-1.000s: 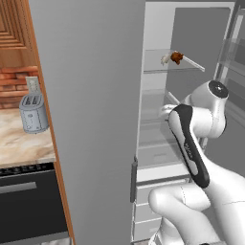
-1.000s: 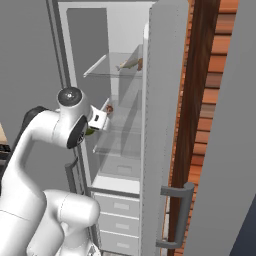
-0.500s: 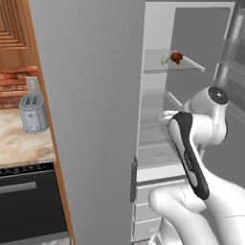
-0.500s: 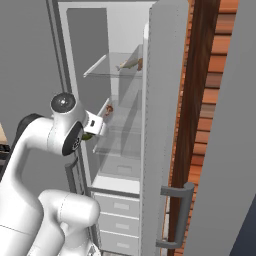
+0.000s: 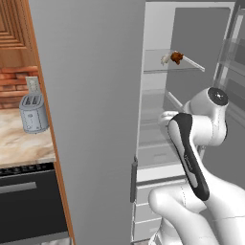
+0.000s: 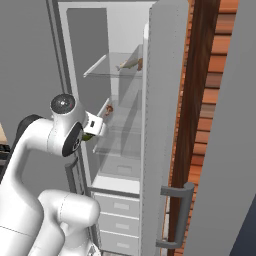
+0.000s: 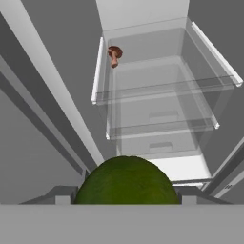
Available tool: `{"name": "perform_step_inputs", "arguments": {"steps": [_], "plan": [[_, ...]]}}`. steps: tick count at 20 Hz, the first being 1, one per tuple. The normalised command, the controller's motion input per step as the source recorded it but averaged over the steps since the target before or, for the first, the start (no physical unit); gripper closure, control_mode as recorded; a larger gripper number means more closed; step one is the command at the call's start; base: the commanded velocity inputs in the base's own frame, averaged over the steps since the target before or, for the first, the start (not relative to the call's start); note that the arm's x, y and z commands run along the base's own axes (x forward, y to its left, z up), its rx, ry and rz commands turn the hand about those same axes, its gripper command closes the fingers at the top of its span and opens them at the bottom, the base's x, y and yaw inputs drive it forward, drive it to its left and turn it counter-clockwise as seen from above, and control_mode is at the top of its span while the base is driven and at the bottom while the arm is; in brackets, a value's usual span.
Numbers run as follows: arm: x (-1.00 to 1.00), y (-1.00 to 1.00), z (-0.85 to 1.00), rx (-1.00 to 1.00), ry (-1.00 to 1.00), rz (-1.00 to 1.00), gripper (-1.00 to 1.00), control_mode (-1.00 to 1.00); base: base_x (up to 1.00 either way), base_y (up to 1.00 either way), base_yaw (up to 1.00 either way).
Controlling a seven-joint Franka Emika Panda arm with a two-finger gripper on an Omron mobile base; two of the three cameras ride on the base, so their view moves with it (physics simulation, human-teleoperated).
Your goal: Gather the mushroom and lime from the fridge and place them on a tray on the dining counter. Then gather the chicken drumstick and fish from the fridge and place them on the other tray.
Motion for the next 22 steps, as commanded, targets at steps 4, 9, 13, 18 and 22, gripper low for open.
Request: {"name": "perform_step_inputs", "arguments": {"steps": [4,9,13,18,22], "plan": [[0.00,0.00,0.00,0.00,0.00,0.00,1.00,-1.00,0.00,0.00,0.00],[0.00,0.00,0.00,0.00,0.00,0.00,1.00,-1.00,0.00,0.00,0.00],[-0.05,0.00,0.00,0.00,0.00,0.00,1.00,-1.00,0.00,0.00,0.00],[-0.82,0.00,0.00,0.06,-0.02,0.00,1.00,-1.00,0.00,0.00,0.00],[-0.85,0.00,0.00,0.02,-0.03,-0.02,1.00,-1.00,0.00,0.00,0.00]]}}
